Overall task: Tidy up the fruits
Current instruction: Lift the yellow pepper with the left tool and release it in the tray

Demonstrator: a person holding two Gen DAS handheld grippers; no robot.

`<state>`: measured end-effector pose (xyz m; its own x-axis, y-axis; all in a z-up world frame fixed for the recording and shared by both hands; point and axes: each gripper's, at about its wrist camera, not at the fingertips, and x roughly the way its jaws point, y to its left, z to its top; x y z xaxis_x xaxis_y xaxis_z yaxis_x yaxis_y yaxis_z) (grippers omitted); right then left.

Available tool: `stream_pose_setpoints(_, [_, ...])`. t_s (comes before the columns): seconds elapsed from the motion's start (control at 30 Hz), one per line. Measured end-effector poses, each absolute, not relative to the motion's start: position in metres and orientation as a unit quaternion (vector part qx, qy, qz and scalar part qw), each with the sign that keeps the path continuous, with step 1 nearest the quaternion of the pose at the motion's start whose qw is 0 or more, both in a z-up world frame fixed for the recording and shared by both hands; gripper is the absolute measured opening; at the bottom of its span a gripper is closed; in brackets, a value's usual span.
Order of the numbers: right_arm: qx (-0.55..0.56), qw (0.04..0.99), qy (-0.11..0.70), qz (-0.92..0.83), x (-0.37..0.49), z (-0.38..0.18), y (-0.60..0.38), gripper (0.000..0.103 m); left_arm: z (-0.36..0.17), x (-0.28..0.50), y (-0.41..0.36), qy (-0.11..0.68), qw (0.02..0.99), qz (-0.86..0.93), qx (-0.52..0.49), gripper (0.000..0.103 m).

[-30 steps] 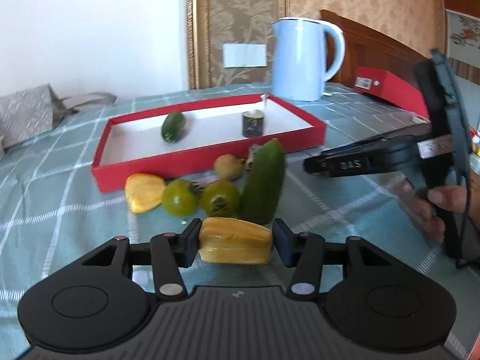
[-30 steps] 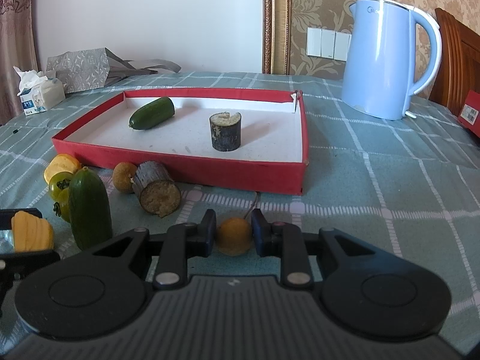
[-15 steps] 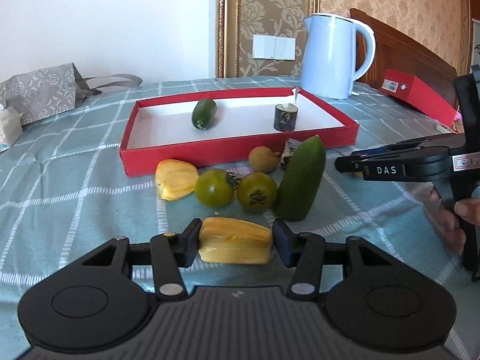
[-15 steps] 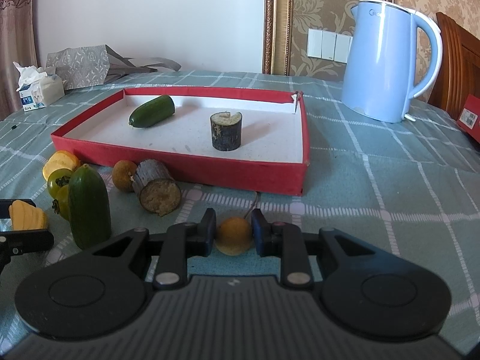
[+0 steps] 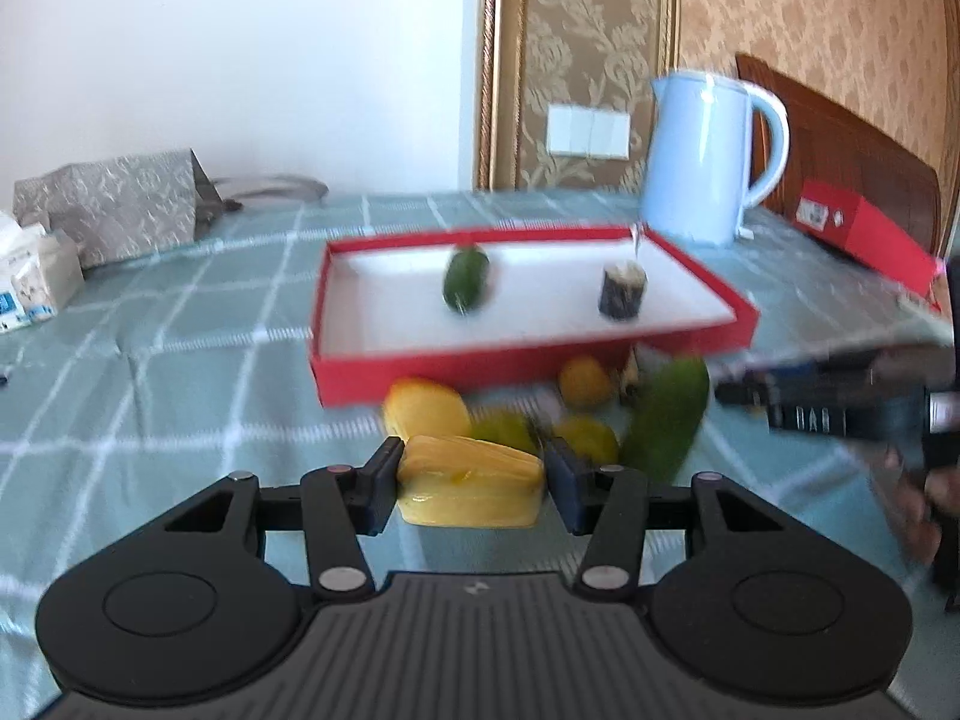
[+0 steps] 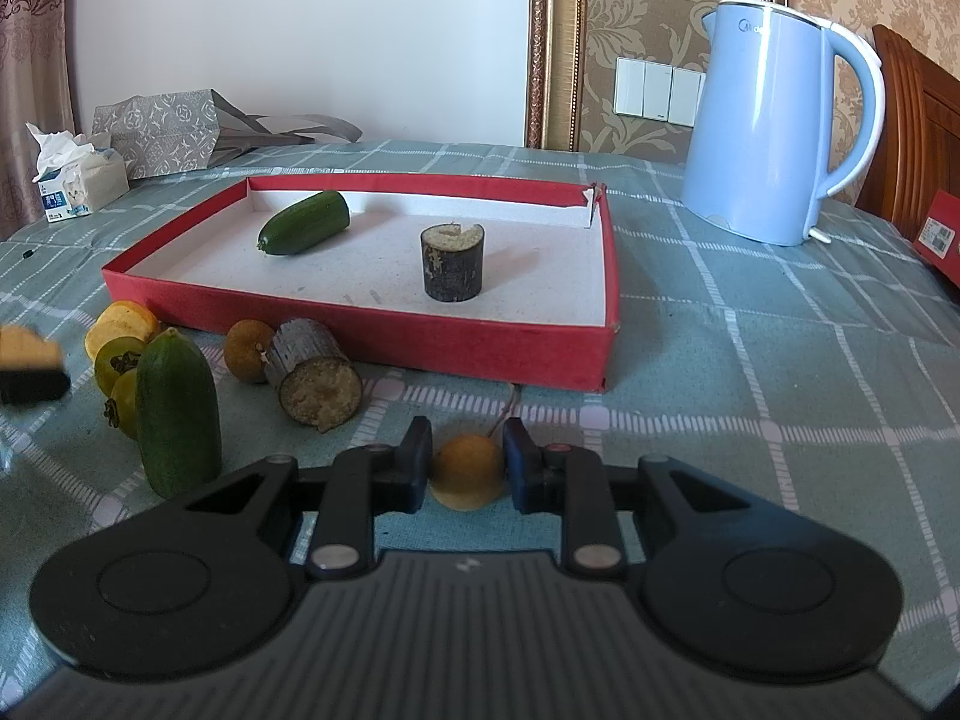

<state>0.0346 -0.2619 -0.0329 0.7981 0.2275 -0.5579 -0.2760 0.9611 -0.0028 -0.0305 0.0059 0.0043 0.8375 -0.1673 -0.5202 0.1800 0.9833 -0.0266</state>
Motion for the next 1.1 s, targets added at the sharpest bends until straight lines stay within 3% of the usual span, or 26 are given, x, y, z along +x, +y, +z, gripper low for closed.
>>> stream_pose_setpoints(0.3, [-0.042,0.947,0.289,0.133,0.035,-0.033,-0.262,0.025,0.034,0.014,0.007,0.232,0.972,-0.042,0.018,0.050])
stream_pose_setpoints(1.1, [-0.042,0.947,0.289,0.133,0.034,-0.033,-0.262,0.025,0.025,0.082,-0.003,0.230,0.972,0.000,0.042,0.050])
